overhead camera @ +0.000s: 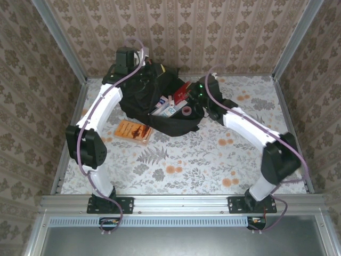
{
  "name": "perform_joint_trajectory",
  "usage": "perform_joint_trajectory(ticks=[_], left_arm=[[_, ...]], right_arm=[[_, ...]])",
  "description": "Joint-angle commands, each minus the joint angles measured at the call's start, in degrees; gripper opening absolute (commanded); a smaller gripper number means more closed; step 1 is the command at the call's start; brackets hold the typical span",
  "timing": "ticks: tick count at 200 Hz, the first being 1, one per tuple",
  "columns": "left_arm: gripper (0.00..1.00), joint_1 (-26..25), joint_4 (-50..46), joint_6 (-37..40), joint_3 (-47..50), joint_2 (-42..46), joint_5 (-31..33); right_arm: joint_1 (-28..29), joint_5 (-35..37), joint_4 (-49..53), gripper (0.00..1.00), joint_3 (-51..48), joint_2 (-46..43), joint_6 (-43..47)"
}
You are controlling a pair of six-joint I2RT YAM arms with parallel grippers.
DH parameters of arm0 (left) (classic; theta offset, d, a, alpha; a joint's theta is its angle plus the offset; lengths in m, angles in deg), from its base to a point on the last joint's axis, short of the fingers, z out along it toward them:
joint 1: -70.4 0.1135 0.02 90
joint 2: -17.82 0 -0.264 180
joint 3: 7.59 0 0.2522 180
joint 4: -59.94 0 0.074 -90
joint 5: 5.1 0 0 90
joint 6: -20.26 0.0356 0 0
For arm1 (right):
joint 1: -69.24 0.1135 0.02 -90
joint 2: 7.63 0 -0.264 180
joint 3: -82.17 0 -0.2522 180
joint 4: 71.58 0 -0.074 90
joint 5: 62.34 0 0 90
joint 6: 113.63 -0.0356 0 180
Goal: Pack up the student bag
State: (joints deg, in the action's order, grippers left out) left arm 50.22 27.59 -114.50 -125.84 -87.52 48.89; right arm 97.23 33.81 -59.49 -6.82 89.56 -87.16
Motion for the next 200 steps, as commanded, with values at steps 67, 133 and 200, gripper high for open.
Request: perform_joint_trajectory(ticks=[67,133,200], left_arm=[[0.00,0.7,2.4,1.1,-5.2,-2.4,-1.9],[0.00,0.7,-0.1,3.0,-8.4,-6.2,-1.3],[0.00,-3.2,-14.6,11.5,-28.3,-19.2,4.5]], right_arm=[[1.2,-4.8,-6.1,0.44,18.1,22.3,-4.1],[-0.2,1.9,7.0,0.53,11.4,7.6,17.4],[1.3,-0.8,7.2,0.53,-4.8,-10.5,34.8]])
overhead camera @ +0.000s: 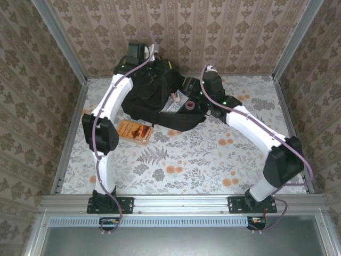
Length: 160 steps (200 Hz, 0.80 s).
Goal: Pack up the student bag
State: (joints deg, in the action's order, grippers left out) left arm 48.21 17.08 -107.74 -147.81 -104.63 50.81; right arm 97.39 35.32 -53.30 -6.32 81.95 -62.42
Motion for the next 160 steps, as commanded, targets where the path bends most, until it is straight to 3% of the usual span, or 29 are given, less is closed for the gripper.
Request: perform_joint_trajectory(ticks=[1,40,63,80,116,160], left_arm=[[0.00,-1.2,-4.1,4.8,-6.5,-2.2,2.6],[0.00,0.0,-6.2,5.8,-10.4,-3.1,3.7],[0.00,0.8,-4.9,4.6,-7.9,-2.2,1.9],[0.00,0.9,-2.5,3.6,-4.0,-0.6,0.8],[0.00,0.9,0.4,2.1,2.1,2.1,-0.5],[0.00,1.6,0.8,2.5,4.2,2.1,-0.2]], right_arm=[[1.3,-2.6,0.8,0.53,-5.6,-3.0,10.4],[10.9,-7.9,-3.4,0.55,-11.8,-3.3,33.1],[18.1,-11.7,-9.9,0.58,-15.5,0.1,50.8],[21.2,-14.0,-10.3,0.63,-14.1,5.0,58.7],[23.6,-15.1,-4.6,0.72,-2.1,17.9,62.4],[24.4,-16.4,4.2,0.73,13.4,31.2,59.0]])
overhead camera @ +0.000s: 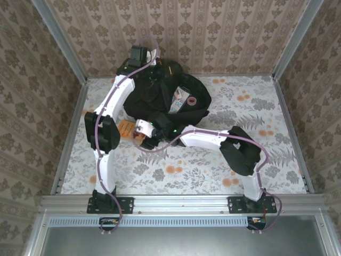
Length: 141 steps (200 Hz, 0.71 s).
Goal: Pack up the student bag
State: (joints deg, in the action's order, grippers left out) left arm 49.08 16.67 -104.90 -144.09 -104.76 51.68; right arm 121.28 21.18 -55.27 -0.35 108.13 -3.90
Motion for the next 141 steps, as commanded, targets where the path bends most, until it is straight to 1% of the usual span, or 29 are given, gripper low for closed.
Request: perform_joint_trajectory(ticks=[1,31,57,77,103,118,141], left_arm=[[0.00,0.7,1.2,-0.3,0.5,2.2,-1.2],[0.00,1.0,1.0,-0.5,-0.5,0.4,-1.8],[0.00,1.0,0.6,-0.7,-1.7,-0.7,-2.2],[0.00,1.1,0.7,-1.0,-2.1,-1.2,-2.4],[0.00,0.8,0.7,-1.0,-2.0,-1.5,-2.4],[0.00,0.5,0.7,-1.0,-1.9,-1.6,-2.4],[0.00,0.1,0.7,-1.1,-1.9,-1.8,-2.4]], right_arm=[[0.5,-2.3,6.4,0.73,7.7,5.2,0.4],[1.4,-3.1,13.0,0.73,14.9,11.0,-0.7],[2.0,-3.8,17.0,0.73,17.2,13.0,-1.2],[2.6,-0.1,19.8,0.73,18.8,14.8,0.0],[2.8,7.9,20.9,0.71,20.9,17.1,-0.1],[2.7,12.4,19.6,0.68,21.0,17.5,0.1],[2.8,17.1,17.0,0.60,20.8,17.4,1.1]])
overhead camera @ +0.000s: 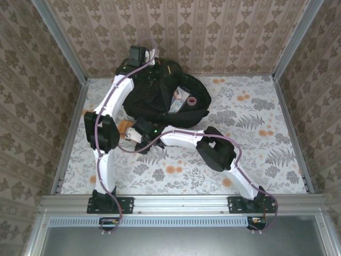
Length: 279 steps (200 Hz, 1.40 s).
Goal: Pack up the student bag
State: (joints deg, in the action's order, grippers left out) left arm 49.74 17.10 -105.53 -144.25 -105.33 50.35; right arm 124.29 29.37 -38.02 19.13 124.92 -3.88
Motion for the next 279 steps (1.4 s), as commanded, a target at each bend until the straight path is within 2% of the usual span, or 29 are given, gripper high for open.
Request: perform_joint_trajectory(ticks=[1,40,85,112,132,157,188,238,279], left_arm=[[0.00,-0.5,0.2,-0.4,-1.8,-1.3,-1.1],[0.00,-0.9,0.3,-0.3,-1.9,-1.4,-1.2],[0.00,-0.8,0.5,-0.7,-2.0,-1.4,-1.7],[0.00,-0.9,0.6,-0.7,-2.1,-1.3,-1.8],[0.00,-0.8,0.6,-0.8,-2.2,-1.3,-1.9],[0.00,-0.9,0.7,-1.0,-2.3,-1.3,-1.9],[0.00,-0.9,0.8,-1.0,-2.3,-1.3,-1.9],[0.00,-0.8,0.9,-1.0,-2.3,-1.2,-1.9],[0.00,-0.9,0.8,-1.0,-2.0,-0.6,-1.9]], right_arm=[[-0.3,9.1,-0.4,0.60,1.2,0.6,1.1],[0.0,11.9,-7.0,0.54,-2.3,-2.4,3.3],[0.2,16.0,-8.8,0.49,-2.0,-2.3,6.4],[0.2,16.4,-10.8,0.42,-2.6,-2.9,6.6],[0.2,17.0,-11.4,0.40,-1.9,-2.2,7.7],[0.0,18.2,-10.4,0.27,1.1,0.6,10.3],[0.0,18.3,-9.9,0.00,2.8,2.4,12.3],[0.5,17.1,-12.9,0.00,-3.5,-1.8,13.4],[2.5,18.0,-16.8,0.00,-17.4,-11.1,12.3]])
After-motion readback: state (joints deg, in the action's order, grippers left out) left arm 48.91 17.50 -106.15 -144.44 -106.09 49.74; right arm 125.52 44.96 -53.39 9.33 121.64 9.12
